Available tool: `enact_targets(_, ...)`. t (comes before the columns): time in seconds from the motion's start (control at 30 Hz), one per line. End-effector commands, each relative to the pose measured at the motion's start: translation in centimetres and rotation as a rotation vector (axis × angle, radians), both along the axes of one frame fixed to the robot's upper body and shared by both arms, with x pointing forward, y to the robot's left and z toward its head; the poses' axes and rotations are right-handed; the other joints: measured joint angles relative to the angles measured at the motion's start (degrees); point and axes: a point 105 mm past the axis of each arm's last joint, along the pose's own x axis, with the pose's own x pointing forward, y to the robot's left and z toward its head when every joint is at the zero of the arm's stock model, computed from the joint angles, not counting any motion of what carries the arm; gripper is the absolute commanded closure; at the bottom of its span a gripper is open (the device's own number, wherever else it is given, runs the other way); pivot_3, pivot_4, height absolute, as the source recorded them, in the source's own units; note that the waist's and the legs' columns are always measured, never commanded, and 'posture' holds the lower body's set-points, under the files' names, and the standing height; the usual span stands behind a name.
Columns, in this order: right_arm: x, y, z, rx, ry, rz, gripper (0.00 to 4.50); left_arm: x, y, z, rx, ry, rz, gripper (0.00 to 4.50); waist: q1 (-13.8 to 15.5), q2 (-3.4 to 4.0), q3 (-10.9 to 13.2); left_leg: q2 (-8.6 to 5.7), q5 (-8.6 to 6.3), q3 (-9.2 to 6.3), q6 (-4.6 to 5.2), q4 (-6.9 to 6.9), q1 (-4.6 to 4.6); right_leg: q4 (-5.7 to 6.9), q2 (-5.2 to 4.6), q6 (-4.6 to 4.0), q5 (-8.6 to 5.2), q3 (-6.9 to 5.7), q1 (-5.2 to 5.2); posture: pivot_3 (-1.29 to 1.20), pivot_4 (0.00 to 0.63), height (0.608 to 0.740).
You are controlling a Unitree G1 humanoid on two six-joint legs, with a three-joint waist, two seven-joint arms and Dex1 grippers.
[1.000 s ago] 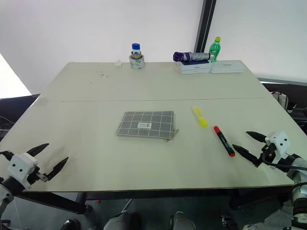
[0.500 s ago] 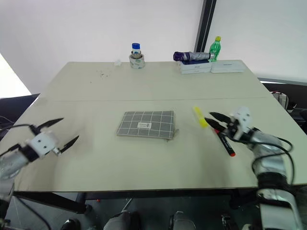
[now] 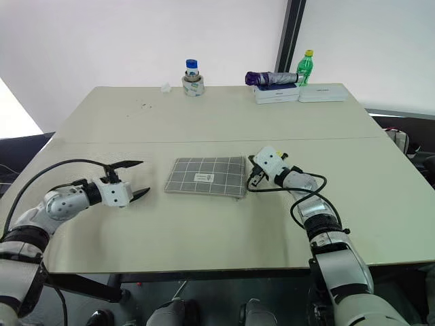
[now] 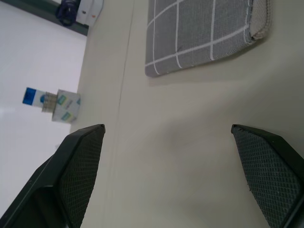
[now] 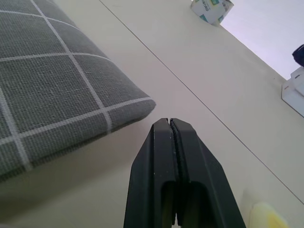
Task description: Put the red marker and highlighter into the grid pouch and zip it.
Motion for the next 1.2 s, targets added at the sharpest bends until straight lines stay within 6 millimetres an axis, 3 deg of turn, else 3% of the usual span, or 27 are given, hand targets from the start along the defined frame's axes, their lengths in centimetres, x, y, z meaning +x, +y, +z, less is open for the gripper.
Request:
enact_targets(0.03,0.0,1.3,0.8,-0.019,-0.062,0.027,4.47,0.0,-1.3,-1.5,0.067,0.016,-0.054,0.0,0.1,0.0,0.0,0.0,0.0,0.0,0.0,0.0,0.01,0.01,0.0,0.0,0.0,0.0,0.01,0.0,0.15,0.74)
enact_targets(0.2,0.1,1.8,0.8,-0.035,-0.077,0.026,4.47,0.4,-3.7,-2.6,0.128,-0.004,-0.13,0.0,0.5,0.02,0.0,-0.02,0.0,-0.06,0.0,0.08,0.03,0.05,-0.01,0.0,0.0,0.0,0.09,0.0,0.15,0.74)
enact_targets(0.37,0.2,2.4,0.9,-0.042,-0.09,0.033,4.47,0.2,-4.6,-2.7,0.141,-0.014,-0.182,0.0,0.4,0.03,0.0,-0.02,0.0,-0.07,0.01,0.1,0.05,0.07,-0.01,0.0,0.0,-0.01,0.11,0.0,0.15,0.74)
enact_targets(0.93,0.6,2.0,1.8,-0.104,-0.141,0.03,4.47,-4.0,-4.1,-2.9,0.097,0.01,-0.36,0.0,-0.2,0.05,0.0,0.02,0.01,-0.01,0.0,0.04,0.06,0.07,0.0,0.01,-0.01,0.0,0.06,0.0,0.15,0.74)
enact_targets(1.2,-0.1,2.4,0.8,-0.176,-0.122,0.08,4.47,-3.9,-5.0,-3.5,0.088,0.021,-0.36,0.0,-0.1,0.1,-0.1,0.02,0.01,0.01,0.0,0.05,0.07,0.07,0.01,0.02,-0.01,0.01,0.06,0.0,0.15,0.74)
